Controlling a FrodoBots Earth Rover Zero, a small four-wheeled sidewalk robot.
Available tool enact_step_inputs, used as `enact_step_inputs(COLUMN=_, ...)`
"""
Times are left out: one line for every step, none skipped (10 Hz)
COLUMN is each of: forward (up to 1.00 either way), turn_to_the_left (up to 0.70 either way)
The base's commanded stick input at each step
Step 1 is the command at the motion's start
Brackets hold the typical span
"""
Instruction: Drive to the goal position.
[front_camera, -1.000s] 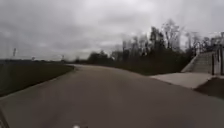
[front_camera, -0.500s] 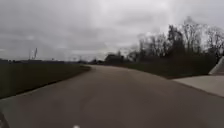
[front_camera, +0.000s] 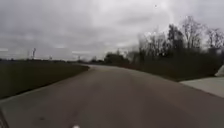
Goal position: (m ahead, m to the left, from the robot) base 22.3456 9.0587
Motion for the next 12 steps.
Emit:
enact_step_inputs(forward=1.00, turn_to_the_left=0.00)
enact_step_inputs(forward=1.00, turn_to_the_left=0.00)
enact_step_inputs(forward=1.00, turn_to_the_left=0.00)
enact_step_inputs(forward=1.00, turn_to_the_left=0.00)
enact_step_inputs(forward=1.00, turn_to_the_left=0.00)
enact_step_inputs(forward=1.00, turn_to_the_left=0.00)
enact_step_inputs(forward=1.00, turn_to_the_left=0.00)
enact_step_inputs(forward=1.00, turn_to_the_left=0.00)
enact_step_inputs(forward=1.00, turn_to_the_left=0.00)
enact_step_inputs(forward=1.00, turn_to_the_left=0.00)
enact_step_inputs(forward=1.00, turn_to_the_left=0.00)
enact_step_inputs(forward=1.00, turn_to_the_left=0.00)
